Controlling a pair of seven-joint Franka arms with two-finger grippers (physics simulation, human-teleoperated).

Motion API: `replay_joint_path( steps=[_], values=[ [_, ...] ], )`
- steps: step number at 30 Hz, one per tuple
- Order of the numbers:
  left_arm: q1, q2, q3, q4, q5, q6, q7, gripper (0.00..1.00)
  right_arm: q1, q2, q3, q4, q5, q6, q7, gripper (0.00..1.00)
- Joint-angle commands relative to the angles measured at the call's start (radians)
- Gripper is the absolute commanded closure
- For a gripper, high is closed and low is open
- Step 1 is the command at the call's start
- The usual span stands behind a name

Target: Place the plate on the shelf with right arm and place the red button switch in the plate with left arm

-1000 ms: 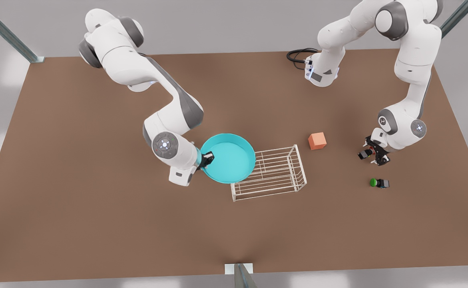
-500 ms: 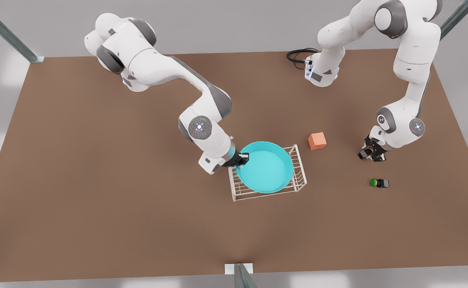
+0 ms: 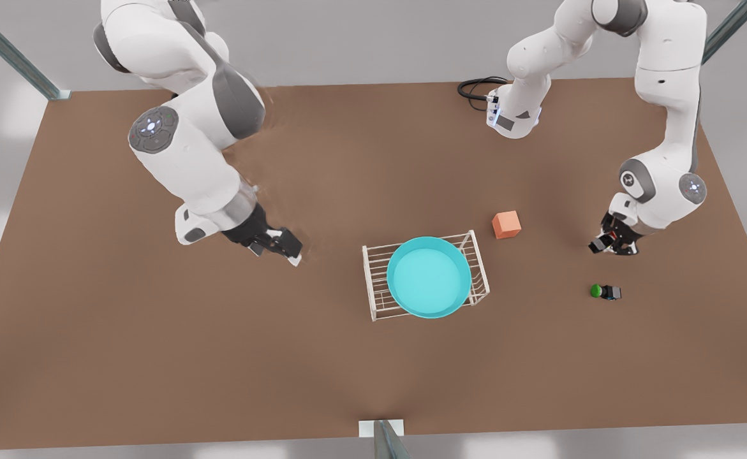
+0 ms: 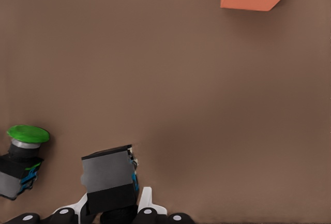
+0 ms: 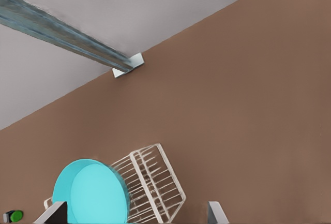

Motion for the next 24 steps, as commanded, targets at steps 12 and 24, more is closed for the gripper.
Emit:
replay_joint_path(
  steps=[12, 24],
  values=[
    [-0.011, -0.075, -0.319, 0.442, -0.093, -0.647, -0.475, 0.63, -0.250, 0.042, -0.001, -0.033, -0.194, -0.296, -0.826, 0.00],
    [-0.388, 0.115, -0.352, 0.727, -0.044, -0.691, -1.066, 0.63, -0.250, 0.046, -0.003, -0.037, -0.251, -0.279, -0.821, 0.00]
  ],
)
